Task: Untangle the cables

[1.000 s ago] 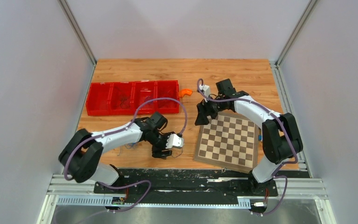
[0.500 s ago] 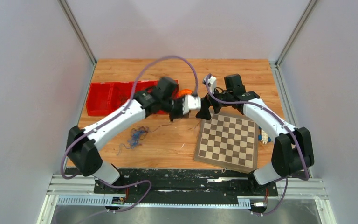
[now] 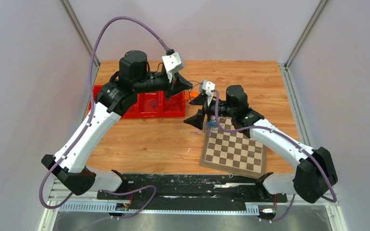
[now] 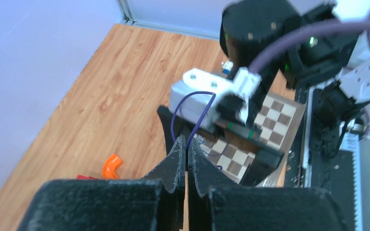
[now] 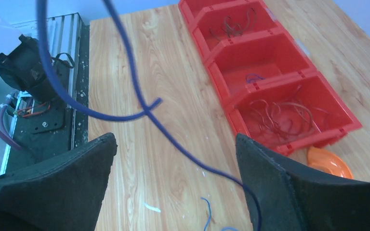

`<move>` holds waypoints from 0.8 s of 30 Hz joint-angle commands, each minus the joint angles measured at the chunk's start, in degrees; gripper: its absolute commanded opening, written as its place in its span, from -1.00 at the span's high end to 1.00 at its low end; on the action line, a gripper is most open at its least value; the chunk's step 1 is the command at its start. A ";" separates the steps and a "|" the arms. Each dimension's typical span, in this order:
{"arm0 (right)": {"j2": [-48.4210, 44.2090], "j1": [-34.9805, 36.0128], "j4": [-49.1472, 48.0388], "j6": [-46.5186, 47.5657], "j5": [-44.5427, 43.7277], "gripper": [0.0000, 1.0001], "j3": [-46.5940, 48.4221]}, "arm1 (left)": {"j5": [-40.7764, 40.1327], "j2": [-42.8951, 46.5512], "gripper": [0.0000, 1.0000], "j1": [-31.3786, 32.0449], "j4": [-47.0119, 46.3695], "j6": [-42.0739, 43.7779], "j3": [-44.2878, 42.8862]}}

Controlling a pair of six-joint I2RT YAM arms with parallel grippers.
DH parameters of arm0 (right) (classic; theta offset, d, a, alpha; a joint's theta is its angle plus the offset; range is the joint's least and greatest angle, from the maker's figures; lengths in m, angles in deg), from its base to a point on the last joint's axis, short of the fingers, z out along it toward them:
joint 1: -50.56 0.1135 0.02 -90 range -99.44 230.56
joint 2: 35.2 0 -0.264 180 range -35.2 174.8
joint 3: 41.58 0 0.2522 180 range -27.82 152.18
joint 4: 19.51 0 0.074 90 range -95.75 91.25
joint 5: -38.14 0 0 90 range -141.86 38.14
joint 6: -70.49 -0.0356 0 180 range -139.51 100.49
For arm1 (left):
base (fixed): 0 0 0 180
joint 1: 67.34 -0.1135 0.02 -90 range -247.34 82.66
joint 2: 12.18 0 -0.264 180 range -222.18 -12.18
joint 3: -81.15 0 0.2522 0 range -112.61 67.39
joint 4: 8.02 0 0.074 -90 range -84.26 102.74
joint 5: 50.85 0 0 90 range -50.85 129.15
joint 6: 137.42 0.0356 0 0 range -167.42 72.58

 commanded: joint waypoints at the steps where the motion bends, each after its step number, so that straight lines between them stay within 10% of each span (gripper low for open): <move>1: 5.52 3.22 -8.35 2.00 -4.80 -0.70 0.42 | 4.11 0.76 1.00 -2.35 -5.78 -10.18 -1.69; 10: 17.12 2.66 -9.35 2.43 -9.15 0.54 -3.92 | 11.36 2.49 1.00 -9.72 -16.56 -26.67 -7.98; 24: 18.07 3.17 1.31 6.87 -6.30 1.00 -5.34 | 11.44 -0.64 1.00 -19.33 -21.32 -36.55 -23.08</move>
